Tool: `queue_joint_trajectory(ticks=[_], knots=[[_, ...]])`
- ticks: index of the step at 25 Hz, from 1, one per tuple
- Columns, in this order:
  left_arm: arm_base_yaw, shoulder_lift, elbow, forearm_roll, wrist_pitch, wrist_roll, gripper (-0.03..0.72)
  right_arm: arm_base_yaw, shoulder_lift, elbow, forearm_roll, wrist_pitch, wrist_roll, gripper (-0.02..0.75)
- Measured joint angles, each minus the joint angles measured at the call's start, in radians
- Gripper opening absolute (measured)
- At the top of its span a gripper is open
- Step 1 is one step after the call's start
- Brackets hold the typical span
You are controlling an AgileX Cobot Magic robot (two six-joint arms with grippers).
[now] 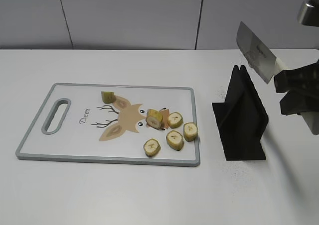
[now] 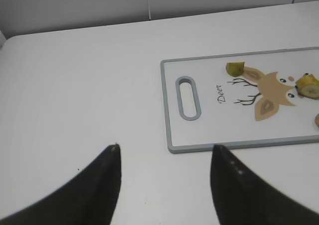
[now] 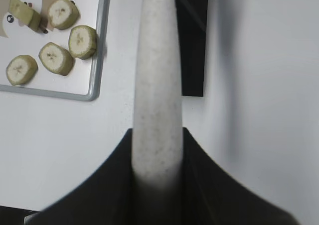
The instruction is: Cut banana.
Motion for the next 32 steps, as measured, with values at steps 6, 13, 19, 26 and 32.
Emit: queue_joint_trajectory(ticks=[6,13,19,26,32], knots=[[0.000,-0.152,0.056,-0.003,0.066,0.000,0.555,0.000,0.040,0.002,0.000,-0.024,0.001,0.159],[0.000,-0.205,0.074,-0.003,0.092,-0.002,0.553,0.000,0.093,0.013,-0.006,-0.043,0.001,0.160],[0.000,-0.205,0.074,-0.003,0.092,-0.003,0.553,0.000,0.093,0.036,-0.010,-0.059,0.001,0.160],[0.000,-0.205,0.074,-0.003,0.092,-0.003,0.553,0.000,0.093,0.120,0.062,-0.094,0.001,0.160],[0.000,-0.205,0.074,-0.003,0.092,-0.003,0.553,0.000,0.093,0.140,0.100,-0.107,-0.017,0.160]])
